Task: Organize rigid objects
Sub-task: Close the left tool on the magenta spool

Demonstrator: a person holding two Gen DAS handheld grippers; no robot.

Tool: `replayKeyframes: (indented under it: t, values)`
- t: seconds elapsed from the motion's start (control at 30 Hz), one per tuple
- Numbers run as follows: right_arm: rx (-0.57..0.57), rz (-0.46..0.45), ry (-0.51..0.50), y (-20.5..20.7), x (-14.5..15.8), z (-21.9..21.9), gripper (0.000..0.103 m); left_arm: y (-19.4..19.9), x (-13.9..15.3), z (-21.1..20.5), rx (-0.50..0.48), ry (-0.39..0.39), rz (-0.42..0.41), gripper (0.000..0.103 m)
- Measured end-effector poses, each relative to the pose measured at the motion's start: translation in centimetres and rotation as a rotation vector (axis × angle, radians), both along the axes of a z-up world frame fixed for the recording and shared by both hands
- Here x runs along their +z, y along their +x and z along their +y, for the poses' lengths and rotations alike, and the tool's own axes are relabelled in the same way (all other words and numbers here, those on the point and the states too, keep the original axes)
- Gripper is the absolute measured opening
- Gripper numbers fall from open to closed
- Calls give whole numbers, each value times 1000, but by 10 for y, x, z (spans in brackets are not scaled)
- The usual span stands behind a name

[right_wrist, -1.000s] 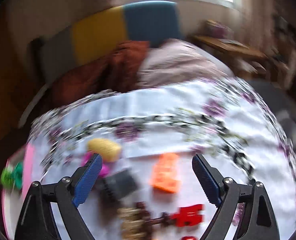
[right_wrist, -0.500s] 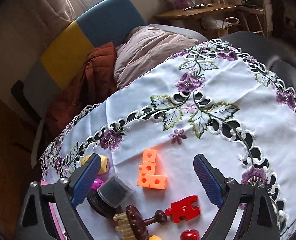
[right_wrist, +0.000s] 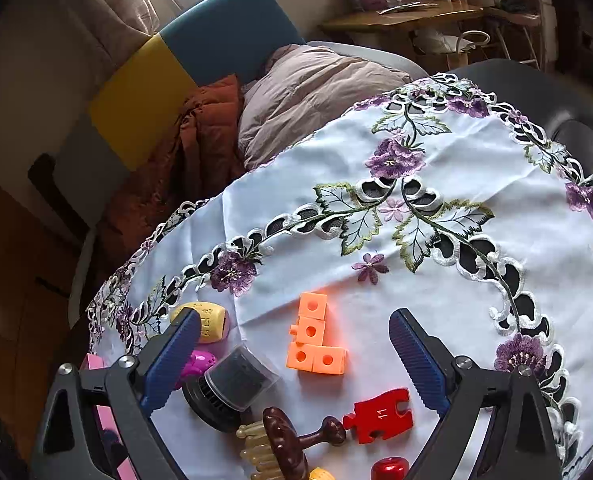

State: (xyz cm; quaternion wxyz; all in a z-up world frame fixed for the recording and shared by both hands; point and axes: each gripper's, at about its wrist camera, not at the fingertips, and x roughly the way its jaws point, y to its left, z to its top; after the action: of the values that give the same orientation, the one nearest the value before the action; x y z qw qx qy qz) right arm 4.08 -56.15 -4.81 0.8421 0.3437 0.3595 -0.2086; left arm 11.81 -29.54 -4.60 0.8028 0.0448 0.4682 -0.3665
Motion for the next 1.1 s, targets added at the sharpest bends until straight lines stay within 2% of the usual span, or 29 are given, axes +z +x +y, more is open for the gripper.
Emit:
replayKeyframes:
  t: [0.17, 0.37, 0.43, 0.7, 0.77, 0.8, 0.83, 1.1]
  values:
    - [4, -9, 12, 0, 0, -1, 96, 14, -2, -27, -35, -39, 23, 30]
    - [5, -18, 31, 0, 0, -2, 96, 33, -15, -58, -52, 2, 30, 33]
    - [7, -21, 38, 0, -1, -2, 96, 39, -20, -62, -54, 15, 44, 36]
    - [16, -19, 58, 3, -3, -1, 96, 55, -41, -82, -112, 31, 104, 37]
    - [21, -13, 50, 5, -4, 0, 96, 56, -46, -85, -127, 36, 109, 26]
    - [21, -11, 49, 5, -4, 0, 96, 55, -50, -87, -140, 41, 115, 16]
    - [22, -10, 49, 5, -4, 0, 96, 54, -52, -85, -144, 31, 115, 13]
    - [25, 7, 23, 7, -5, -1, 96, 35, -50, -52, -90, 8, 95, 13]
